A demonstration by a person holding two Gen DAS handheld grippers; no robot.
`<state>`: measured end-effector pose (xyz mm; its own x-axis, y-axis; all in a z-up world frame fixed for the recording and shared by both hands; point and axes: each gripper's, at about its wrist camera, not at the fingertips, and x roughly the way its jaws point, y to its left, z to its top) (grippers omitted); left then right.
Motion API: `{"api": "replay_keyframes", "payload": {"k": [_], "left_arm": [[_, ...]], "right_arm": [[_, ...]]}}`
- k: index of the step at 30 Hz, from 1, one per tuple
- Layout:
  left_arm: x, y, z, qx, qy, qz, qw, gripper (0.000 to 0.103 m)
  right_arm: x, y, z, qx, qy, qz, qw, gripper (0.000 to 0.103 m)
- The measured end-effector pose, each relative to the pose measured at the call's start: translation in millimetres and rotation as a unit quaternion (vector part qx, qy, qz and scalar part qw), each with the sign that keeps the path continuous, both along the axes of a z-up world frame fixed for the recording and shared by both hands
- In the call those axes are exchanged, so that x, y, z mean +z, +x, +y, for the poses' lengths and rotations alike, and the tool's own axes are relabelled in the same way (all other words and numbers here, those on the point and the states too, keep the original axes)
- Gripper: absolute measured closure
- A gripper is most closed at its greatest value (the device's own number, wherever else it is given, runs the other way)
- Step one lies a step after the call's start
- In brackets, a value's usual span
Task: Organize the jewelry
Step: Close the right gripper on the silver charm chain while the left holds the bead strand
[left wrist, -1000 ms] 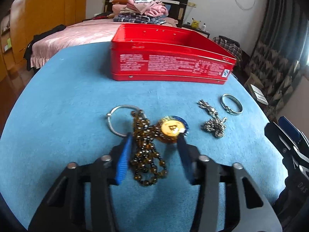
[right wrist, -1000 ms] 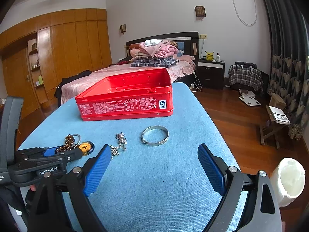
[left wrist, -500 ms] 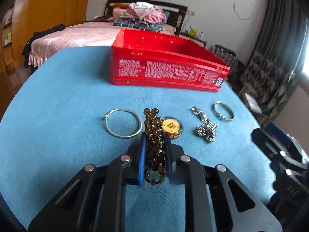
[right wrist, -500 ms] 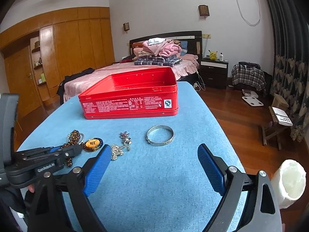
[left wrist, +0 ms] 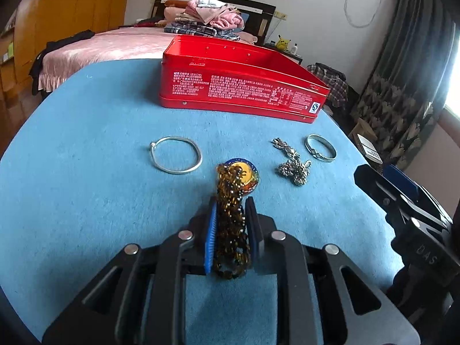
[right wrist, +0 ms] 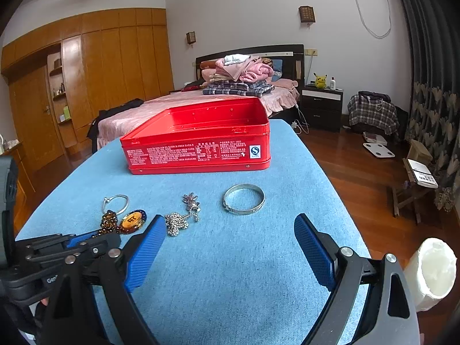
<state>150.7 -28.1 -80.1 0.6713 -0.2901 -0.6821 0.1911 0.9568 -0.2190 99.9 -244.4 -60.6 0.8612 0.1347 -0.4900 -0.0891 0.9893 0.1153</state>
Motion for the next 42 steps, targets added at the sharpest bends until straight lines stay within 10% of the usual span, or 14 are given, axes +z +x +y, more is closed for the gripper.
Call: {"api": "replay_keyframes", "payload": {"k": [13,42], "left_arm": [[2,-2,3,0.02,-0.008,-0.016,0.9996,0.088],[10,9,28,0.058,-0.001,-0.032,0.9978,0.088]], "right_arm": [[5,10,14,0.027,-0.004,0.01,1.0,0.015],[-16,61,52,0.071,-0.013,0.132,0.989,0.072]]}}
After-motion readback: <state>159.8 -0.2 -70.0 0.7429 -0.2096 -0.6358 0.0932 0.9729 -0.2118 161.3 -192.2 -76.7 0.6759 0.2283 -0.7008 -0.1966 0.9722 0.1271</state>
